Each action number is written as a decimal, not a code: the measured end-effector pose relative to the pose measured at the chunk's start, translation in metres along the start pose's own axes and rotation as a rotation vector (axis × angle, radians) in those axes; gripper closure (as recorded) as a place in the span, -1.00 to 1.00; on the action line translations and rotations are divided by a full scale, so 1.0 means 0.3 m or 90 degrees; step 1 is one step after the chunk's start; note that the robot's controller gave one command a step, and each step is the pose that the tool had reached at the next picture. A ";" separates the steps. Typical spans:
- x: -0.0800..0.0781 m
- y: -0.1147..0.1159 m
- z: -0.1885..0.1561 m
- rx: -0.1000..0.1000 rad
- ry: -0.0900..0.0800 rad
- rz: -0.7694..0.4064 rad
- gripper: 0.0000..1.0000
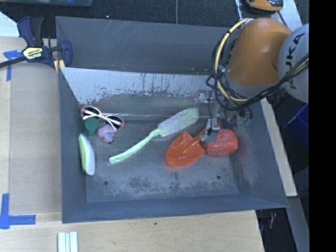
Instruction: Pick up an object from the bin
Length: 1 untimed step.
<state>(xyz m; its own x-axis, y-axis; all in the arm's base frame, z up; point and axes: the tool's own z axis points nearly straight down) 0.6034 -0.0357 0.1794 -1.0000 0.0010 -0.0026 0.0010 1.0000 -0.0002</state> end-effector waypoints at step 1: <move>-0.002 0.001 -0.013 0.000 0.000 -0.011 -1.00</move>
Offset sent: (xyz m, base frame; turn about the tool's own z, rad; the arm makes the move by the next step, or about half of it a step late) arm 0.0101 0.0030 -0.0224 -0.1101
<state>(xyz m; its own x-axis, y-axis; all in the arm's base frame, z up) 0.6038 -0.0355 0.1834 -0.9999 -0.0158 -0.0024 -0.0158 0.9999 -0.0003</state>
